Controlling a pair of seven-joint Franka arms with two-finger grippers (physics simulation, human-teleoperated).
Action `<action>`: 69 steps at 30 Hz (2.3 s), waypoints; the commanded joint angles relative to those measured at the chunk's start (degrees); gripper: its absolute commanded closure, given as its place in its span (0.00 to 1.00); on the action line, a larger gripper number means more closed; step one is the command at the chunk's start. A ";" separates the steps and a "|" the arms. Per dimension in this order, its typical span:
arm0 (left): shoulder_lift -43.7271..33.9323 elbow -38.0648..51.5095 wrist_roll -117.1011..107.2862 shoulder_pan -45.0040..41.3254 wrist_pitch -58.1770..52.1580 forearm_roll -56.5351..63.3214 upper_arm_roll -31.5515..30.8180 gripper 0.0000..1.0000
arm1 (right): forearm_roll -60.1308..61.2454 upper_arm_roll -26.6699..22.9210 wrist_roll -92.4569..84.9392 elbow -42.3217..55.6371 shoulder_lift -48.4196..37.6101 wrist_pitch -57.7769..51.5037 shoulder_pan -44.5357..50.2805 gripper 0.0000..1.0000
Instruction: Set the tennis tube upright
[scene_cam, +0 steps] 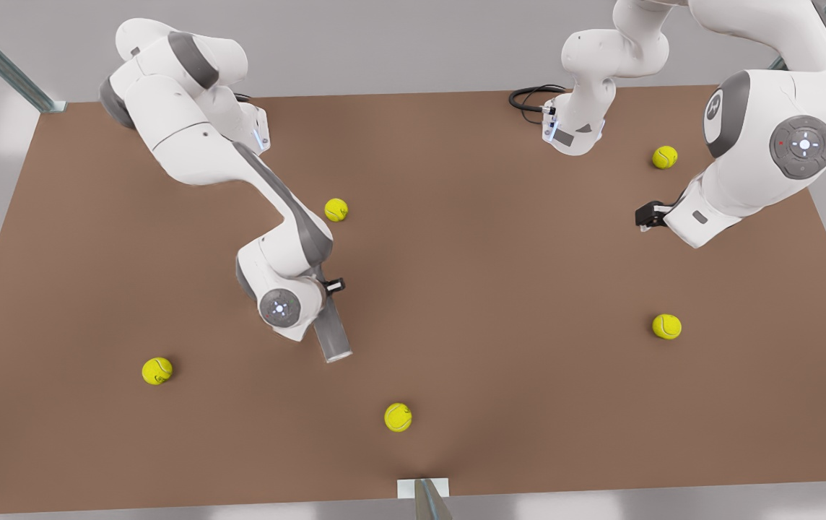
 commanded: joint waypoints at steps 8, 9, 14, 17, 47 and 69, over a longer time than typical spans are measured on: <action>0.08 -0.07 0.00 0.00 0.00 -0.04 0.00 0.00 | -3.85 -0.16 -9.10 3.87 1.65 10.16 10.46 0.00; 0.08 -0.07 0.00 0.00 0.00 -0.04 0.00 0.00 | -5.42 -0.25 -9.19 5.80 2.61 10.17 12.04 0.00; 0.08 -0.07 0.00 0.00 0.00 0.05 0.00 0.00 | -7.63 -4.11 -13.06 19.51 12.64 10.08 20.75 0.00; 0.08 -0.07 0.00 0.00 0.00 0.05 0.00 0.00 | -7.54 -6.92 -19.47 28.31 18.53 9.46 25.32 0.00; 32.60 -22.57 32.17 -2.46 41.05 -83.27 -2.81 0.00 | 1.86 -10.27 1.18 0.44 -33.06 -16.55 -15.11 0.00; 35.24 -21.60 40.34 -4.48 40.43 -85.47 -5.36 0.00 | 2.30 -9.83 1.09 3.70 -23.92 -8.91 -14.14 0.00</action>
